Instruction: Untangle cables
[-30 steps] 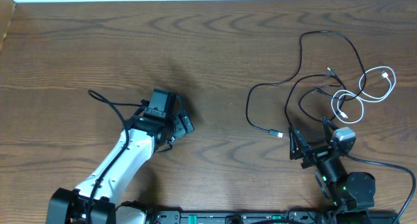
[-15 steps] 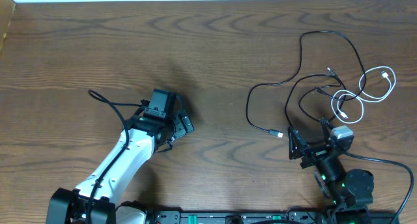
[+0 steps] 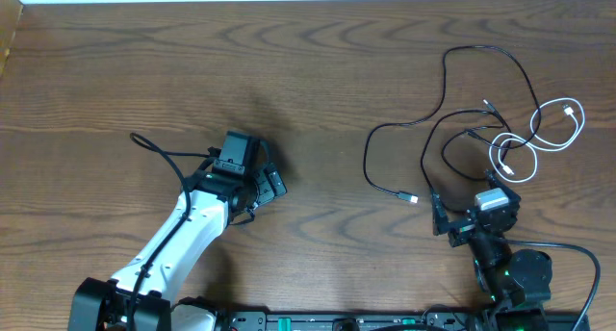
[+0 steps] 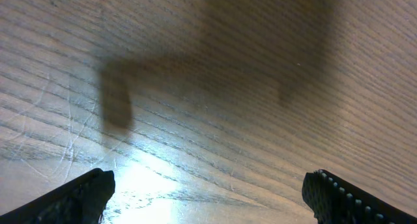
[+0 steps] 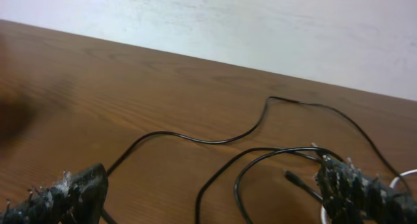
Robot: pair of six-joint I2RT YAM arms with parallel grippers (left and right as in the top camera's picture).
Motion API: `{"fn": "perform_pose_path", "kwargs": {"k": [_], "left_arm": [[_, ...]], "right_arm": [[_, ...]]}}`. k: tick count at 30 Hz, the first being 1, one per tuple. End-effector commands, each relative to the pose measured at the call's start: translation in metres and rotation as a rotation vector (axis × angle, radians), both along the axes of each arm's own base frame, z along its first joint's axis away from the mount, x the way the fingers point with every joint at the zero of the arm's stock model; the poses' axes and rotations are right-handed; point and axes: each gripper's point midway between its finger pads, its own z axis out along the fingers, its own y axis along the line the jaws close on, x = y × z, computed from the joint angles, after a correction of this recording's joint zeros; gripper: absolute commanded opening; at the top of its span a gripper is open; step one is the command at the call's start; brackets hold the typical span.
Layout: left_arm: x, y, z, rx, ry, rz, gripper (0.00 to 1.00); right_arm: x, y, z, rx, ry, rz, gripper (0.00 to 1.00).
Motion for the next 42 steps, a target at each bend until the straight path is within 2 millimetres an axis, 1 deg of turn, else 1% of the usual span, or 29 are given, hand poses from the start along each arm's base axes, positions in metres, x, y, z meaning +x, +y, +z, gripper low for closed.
{"fn": "perform_pose_path", "kwargs": {"k": [1,12,17,42], "left_arm": [[-0.001,0.002,-0.002,0.004,0.008,0.01,0.98],[-0.001,0.002,-0.002,0.004,0.008,0.01,0.98],[-0.001,0.002,-0.002,0.004,0.008,0.01,0.98],[-0.001,0.002,-0.002,0.004,0.008,0.01,0.98]], "right_arm": [[0.001,-0.006,-0.003,-0.05,-0.004,-0.025,0.99],[0.001,-0.006,-0.002,-0.05,-0.004,-0.026,0.99],[-0.001,-0.006,0.01,-0.043,-0.06,-0.026,0.99],[-0.001,-0.005,0.01,-0.043,-0.059,-0.025,0.99]]}}
